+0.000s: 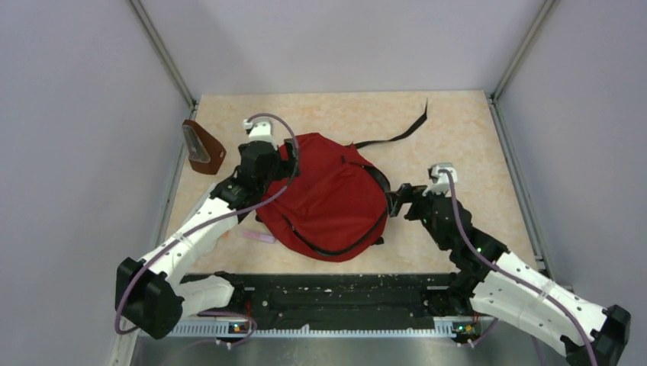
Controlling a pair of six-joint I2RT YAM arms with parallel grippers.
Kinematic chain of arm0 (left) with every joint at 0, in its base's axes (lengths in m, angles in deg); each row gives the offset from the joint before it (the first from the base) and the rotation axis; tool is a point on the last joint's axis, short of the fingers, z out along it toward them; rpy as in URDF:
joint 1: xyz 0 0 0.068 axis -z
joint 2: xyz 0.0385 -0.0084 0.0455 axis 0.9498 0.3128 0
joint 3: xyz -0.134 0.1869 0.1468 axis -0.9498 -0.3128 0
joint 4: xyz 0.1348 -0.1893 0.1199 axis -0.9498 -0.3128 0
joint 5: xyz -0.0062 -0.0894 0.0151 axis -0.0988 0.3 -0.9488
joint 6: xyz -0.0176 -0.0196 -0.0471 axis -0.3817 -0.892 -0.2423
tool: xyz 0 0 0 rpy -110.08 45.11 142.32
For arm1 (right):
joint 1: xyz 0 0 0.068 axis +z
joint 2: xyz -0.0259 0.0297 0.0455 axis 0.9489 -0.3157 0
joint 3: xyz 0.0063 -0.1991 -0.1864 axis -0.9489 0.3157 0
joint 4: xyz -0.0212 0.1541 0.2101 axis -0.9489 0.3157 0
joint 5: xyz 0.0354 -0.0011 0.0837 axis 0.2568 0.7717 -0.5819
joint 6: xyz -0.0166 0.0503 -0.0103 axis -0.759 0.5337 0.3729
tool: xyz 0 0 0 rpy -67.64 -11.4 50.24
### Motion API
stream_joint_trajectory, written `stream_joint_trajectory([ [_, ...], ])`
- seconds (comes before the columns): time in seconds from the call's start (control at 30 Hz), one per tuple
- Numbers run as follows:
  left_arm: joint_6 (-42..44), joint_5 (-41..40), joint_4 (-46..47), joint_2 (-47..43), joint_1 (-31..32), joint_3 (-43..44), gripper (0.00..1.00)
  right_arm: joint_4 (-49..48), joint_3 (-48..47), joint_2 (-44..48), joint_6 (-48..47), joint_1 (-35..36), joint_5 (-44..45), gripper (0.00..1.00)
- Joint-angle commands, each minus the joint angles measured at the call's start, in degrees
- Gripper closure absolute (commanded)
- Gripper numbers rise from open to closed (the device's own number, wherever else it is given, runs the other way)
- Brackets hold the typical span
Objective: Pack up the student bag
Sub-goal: Zip the student bag at the center of the board.
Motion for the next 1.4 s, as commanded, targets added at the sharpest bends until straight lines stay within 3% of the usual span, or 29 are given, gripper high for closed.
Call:
stream_joint_trajectory([
  [0.0, -6.7, 7.5, 5.4, -1.6, -8.8, -5.2, 0.02, -5.0, -7.5, -8.9, -4.3, 0.5, -13.9, 0.13],
  [0.2, -13.4, 24.8, 4.6, -1.9, -21.3, -8.0, 0.02, -13.8, -14.1, -24.2, -5.2, 7.0, -21.5, 0.14],
  [0.37, -10.2, 24.3, -4.8, 0.0, -23.0, -0.3, 0.02, -17.3, -22.4, -37.9, -8.2, 14.3, -24.7, 0.14],
  [0.5, -10.9, 26.2, -6.9, 3.3, -24.2, 2.9, 0.02, -16.5, -30.8, -49.3, -11.9, 18.3, -25.9, 0.14],
  [0.63, -13.3, 27.4, 0.6, 6.4, -25.5, -0.8, 0.04, -12.9, -40.9, -60.1, -14.7, 19.3, -28.3, 0.19],
  [0.77, -15.6, 37.7, 4.3, 7.7, -31.9, -3.0, 0.08, -6.9, -49.8, -69.7, -19.1, 20.2, -29.1, 0.29],
  [0.97, -14.0, 36.0, 4.0, 9.8, -32.7, -4.4, 0.08, -0.5, -56.9, -77.6, -23.3, 21.3, -28.5, 0.37],
  [1.3, -10.4, 28.1, -2.2, 13.8, -32.7, -2.1, 0.08, -2.0, -57.5, -81.2, -24.6, 21.2, -22.7, 0.43],
  [1.37, -10.3, 27.5, -2.3, 14.1, -32.7, -2.6, 0.08, -1.9, -58.2, -82.4, -24.6, 21.2, -23.1, 0.49],
])
